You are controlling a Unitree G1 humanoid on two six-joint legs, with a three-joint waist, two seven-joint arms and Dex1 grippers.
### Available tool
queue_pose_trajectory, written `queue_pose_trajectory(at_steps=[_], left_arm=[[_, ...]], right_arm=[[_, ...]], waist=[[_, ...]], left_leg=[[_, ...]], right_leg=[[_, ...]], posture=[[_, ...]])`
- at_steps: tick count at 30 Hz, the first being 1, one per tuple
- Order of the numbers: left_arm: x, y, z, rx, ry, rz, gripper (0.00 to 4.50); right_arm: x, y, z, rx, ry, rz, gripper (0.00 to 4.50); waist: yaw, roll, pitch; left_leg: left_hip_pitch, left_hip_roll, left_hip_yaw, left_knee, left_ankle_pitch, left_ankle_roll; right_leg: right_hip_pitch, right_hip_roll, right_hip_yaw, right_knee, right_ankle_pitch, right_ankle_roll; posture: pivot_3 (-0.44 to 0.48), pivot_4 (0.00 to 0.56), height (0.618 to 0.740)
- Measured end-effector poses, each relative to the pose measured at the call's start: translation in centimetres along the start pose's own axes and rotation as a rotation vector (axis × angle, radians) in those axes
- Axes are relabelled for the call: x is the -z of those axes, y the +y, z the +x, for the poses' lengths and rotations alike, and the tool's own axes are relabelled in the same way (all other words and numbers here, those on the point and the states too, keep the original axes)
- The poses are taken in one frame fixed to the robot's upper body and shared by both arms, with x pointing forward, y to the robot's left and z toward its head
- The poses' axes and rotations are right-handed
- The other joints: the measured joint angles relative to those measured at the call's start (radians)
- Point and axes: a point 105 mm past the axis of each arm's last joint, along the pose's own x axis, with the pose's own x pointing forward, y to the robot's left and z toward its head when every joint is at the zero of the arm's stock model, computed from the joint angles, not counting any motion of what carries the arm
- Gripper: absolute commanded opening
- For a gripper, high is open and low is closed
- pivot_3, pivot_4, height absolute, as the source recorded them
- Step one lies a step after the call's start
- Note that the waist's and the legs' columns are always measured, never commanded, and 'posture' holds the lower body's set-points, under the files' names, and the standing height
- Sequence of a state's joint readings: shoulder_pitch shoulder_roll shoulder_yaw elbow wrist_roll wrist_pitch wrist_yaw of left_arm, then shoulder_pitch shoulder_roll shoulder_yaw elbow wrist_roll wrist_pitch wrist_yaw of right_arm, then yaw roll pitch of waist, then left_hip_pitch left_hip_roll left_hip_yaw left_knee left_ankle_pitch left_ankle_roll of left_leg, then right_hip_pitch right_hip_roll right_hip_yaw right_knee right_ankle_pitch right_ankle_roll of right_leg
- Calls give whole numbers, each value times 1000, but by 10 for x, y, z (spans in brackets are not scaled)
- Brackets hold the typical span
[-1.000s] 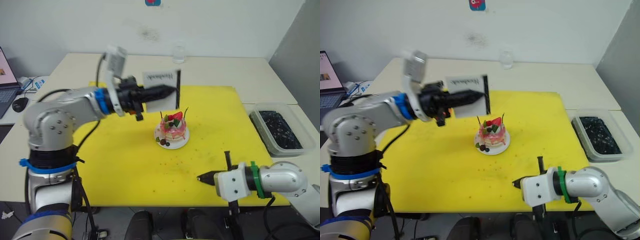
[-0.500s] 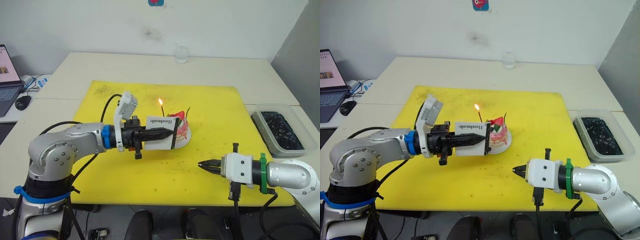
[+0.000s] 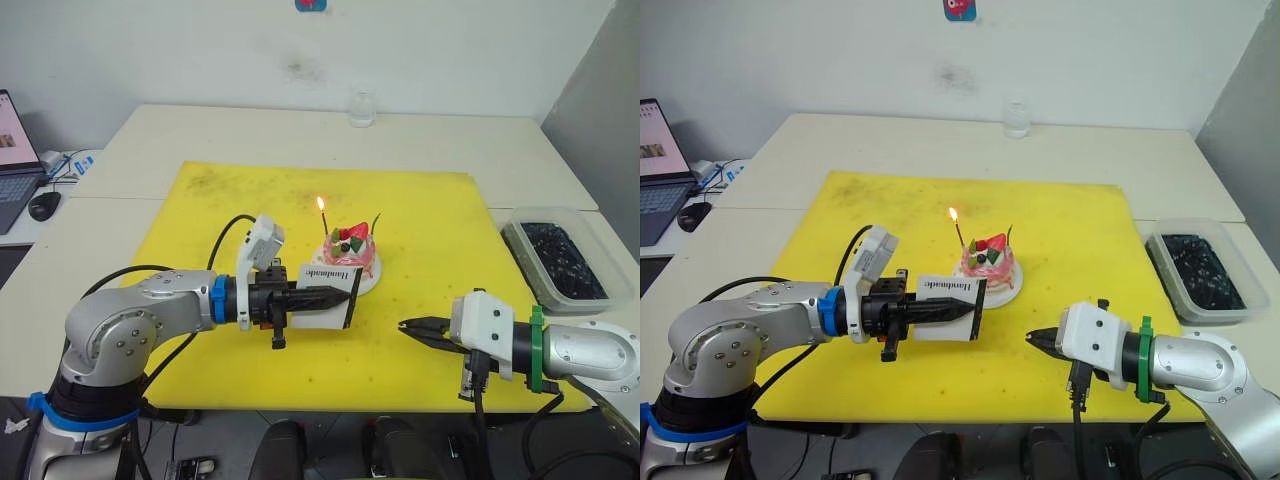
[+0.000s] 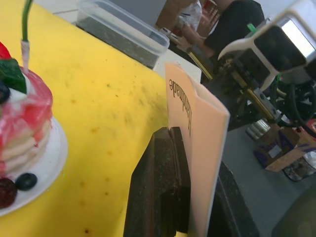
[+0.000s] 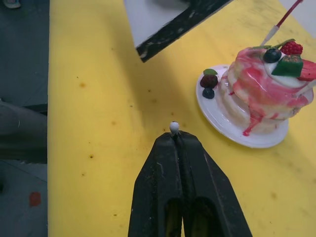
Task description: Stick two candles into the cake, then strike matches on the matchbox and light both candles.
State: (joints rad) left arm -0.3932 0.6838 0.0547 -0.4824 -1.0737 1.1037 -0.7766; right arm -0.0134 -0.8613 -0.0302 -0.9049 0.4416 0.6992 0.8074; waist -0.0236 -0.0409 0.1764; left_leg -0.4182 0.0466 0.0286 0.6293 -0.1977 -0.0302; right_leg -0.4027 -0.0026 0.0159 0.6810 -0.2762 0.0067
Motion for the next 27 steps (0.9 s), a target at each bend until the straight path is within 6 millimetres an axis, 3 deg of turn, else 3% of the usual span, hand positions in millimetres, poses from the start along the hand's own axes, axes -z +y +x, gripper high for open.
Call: queue_pose_trajectory(at_steps=[4,12,27], left_arm=[[3,-2,1,15,15,-1,0],[31,-9,3,45,119,14,0],[39,-14,4,56,128,36,0]], right_arm=[[3,-2,-3,20,16,74,37],[20,-17,-7,133,108,300,37],[29,-19,-8,182,160,360,37]], waist=[[0,0,0],[-1,0,0],[-1,0,0]], left_leg=[[0,0,0,0,0,0],[0,0,0,0,0,0],[-1,0,0,0,0,0]], right_leg=[[0,0,0,0,0,0],[0,0,0,0,0,0],[-1,0,0,-1,0,0]], posture=[[0,150,740],[0,150,740],[0,150,740]])
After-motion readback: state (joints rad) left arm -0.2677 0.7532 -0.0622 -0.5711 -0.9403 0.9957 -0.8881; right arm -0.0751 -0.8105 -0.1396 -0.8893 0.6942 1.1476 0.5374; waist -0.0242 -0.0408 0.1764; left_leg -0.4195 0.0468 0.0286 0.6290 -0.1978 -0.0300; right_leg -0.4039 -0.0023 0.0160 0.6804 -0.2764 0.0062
